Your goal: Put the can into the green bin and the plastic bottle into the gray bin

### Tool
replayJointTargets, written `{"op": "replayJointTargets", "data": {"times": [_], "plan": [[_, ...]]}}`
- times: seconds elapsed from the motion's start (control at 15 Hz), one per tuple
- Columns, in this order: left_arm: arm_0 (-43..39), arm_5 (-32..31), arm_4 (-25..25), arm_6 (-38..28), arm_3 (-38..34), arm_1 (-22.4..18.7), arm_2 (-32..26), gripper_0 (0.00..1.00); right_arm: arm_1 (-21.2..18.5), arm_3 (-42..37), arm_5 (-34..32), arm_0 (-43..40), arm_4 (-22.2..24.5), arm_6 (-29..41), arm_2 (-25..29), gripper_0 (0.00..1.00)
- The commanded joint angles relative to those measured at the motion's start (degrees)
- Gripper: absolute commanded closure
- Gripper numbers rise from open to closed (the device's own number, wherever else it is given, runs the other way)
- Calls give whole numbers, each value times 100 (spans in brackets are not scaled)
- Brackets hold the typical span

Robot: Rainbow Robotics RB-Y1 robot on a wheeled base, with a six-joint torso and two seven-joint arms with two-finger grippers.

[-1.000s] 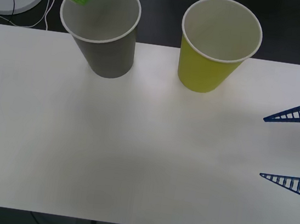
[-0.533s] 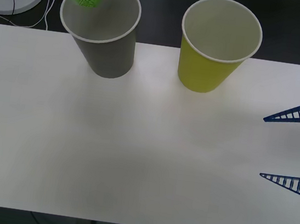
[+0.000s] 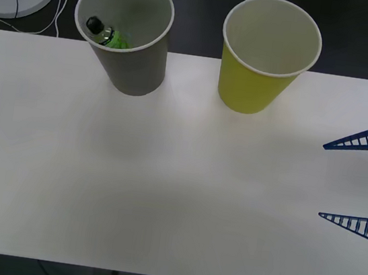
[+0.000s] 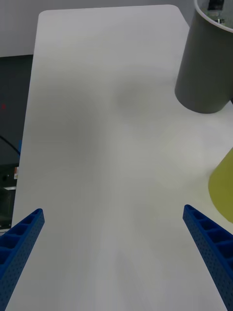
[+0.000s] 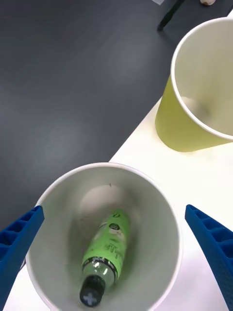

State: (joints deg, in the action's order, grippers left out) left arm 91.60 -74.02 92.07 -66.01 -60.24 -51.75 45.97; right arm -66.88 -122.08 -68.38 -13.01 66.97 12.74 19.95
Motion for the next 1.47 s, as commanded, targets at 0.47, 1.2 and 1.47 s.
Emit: {"op": "replayJointTargets", "data": {"times": [0.47,1.2,1.47], "plan": [[-608,125,-278,-404,-1394,-881,0,0,0,0,0,0,0,0,0,0],[-1566,292,-1552,150,-2387,-2190,-9,0,0,0,0,0,0,0,0,0],[-1883,389,-1798,325,-2800,-2551,-26,0,0,0,0,0,0,0,0,0]]}}
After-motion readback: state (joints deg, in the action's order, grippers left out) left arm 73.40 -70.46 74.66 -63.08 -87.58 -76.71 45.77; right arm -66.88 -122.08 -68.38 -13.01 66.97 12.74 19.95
